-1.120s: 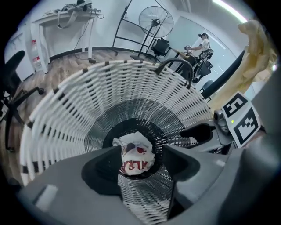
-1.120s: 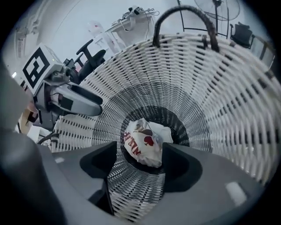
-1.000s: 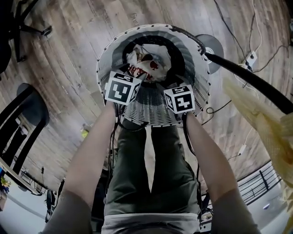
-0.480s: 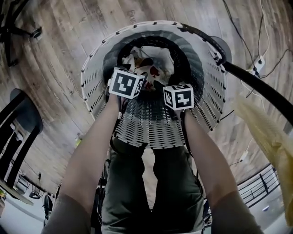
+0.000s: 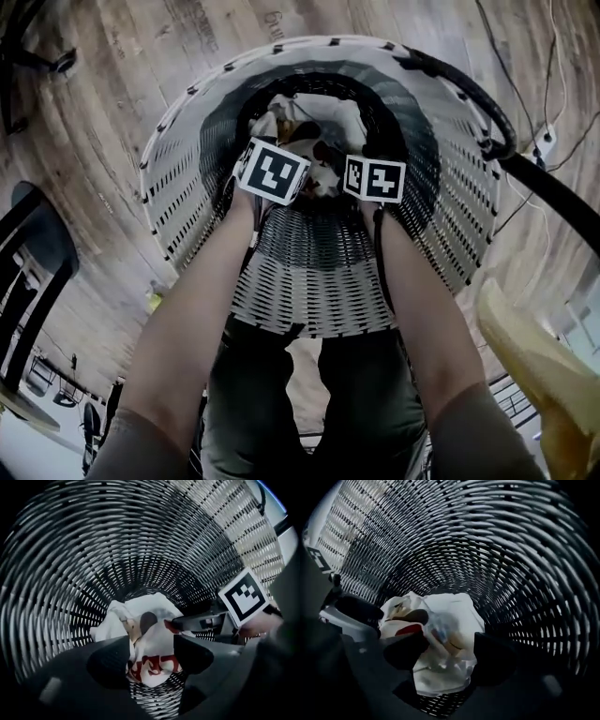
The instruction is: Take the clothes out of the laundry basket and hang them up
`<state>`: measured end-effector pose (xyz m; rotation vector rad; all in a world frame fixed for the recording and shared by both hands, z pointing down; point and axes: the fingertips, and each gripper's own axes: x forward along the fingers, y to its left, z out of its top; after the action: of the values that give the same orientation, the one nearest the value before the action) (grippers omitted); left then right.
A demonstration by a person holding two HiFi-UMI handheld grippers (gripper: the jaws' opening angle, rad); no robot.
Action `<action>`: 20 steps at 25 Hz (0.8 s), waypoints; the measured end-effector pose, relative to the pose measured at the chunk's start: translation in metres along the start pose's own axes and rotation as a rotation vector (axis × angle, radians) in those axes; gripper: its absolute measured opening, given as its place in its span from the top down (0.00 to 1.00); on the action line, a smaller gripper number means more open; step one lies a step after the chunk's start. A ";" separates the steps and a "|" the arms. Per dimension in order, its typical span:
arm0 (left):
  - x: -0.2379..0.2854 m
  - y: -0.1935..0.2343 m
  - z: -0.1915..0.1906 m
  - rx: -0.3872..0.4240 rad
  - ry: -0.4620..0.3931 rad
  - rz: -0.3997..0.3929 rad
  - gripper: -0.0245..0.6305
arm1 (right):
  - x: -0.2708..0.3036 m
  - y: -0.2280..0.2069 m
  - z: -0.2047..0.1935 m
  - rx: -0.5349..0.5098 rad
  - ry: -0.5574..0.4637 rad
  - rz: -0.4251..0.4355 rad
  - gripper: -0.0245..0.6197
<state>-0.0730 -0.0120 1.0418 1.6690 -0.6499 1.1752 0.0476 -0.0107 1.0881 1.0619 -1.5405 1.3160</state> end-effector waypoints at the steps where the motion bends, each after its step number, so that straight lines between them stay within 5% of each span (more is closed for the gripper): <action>1: 0.004 0.002 0.001 0.015 -0.005 0.010 0.51 | 0.004 -0.002 0.000 0.001 0.007 -0.008 0.39; 9: 0.027 0.010 0.005 0.065 -0.002 0.037 0.65 | 0.038 -0.014 -0.008 -0.015 0.084 -0.031 0.38; 13: 0.031 0.009 0.000 0.079 0.006 0.016 0.82 | 0.040 -0.005 -0.008 0.018 0.090 0.029 0.74; 15: 0.028 0.007 0.001 0.041 -0.007 0.004 0.88 | 0.035 0.000 -0.008 0.039 0.080 0.051 0.85; 20: 0.010 -0.002 -0.003 -0.191 -0.049 -0.058 0.93 | 0.002 0.007 -0.007 0.096 0.031 0.056 0.87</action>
<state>-0.0685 -0.0076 1.0504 1.5483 -0.7169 1.0022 0.0412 -0.0036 1.0886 1.0586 -1.5069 1.4509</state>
